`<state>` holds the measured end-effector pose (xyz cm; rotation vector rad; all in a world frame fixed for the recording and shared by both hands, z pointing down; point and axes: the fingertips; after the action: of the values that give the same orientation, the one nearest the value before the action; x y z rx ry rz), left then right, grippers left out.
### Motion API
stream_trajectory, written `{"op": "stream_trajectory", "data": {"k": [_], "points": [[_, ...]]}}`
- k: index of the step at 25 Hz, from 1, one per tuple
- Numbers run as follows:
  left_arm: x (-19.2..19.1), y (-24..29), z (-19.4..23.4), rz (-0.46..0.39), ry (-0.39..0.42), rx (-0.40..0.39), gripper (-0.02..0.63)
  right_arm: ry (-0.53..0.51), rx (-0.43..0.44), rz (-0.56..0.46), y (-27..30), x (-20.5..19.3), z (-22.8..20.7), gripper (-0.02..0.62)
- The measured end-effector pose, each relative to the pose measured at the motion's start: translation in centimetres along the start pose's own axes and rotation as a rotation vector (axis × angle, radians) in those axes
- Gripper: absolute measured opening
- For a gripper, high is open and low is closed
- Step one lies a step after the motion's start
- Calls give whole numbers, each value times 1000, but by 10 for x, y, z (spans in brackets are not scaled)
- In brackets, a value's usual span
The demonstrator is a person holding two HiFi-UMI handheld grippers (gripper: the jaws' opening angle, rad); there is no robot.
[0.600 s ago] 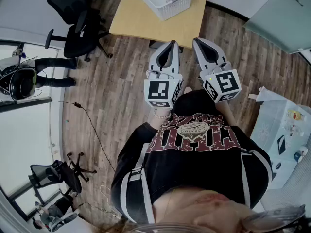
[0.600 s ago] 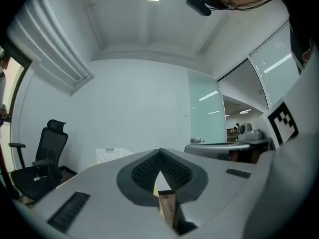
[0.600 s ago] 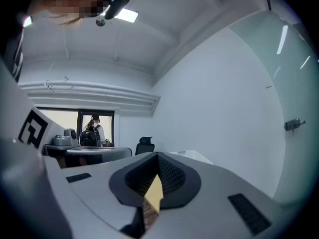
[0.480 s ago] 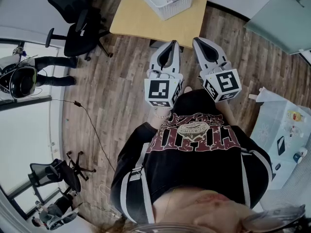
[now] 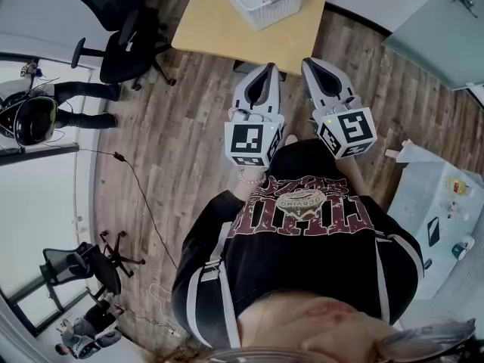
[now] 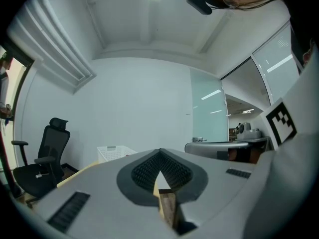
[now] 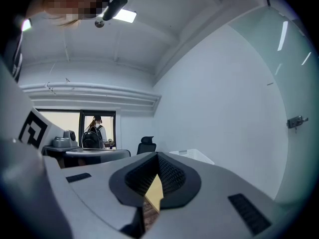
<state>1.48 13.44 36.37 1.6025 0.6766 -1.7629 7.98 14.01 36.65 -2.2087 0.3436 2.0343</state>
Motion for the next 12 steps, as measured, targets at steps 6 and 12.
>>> {"op": "stream_trajectory", "data": {"k": [6, 12], "points": [[-2, 5, -3, -8, -26, -3, 48, 30, -11, -5, -2, 1, -13, 18], [-4, 8, -8, 5, -11, 28, 47, 15, 24, 13, -2, 0, -19, 17]]}}
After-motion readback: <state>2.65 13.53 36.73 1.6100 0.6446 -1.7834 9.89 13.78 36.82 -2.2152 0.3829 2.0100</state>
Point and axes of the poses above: the fingertips, and each gripper's own axes: y forward along the fingers, z to its left, x out of its top, and after that the axes turned 8 degrees about -x, right-handed
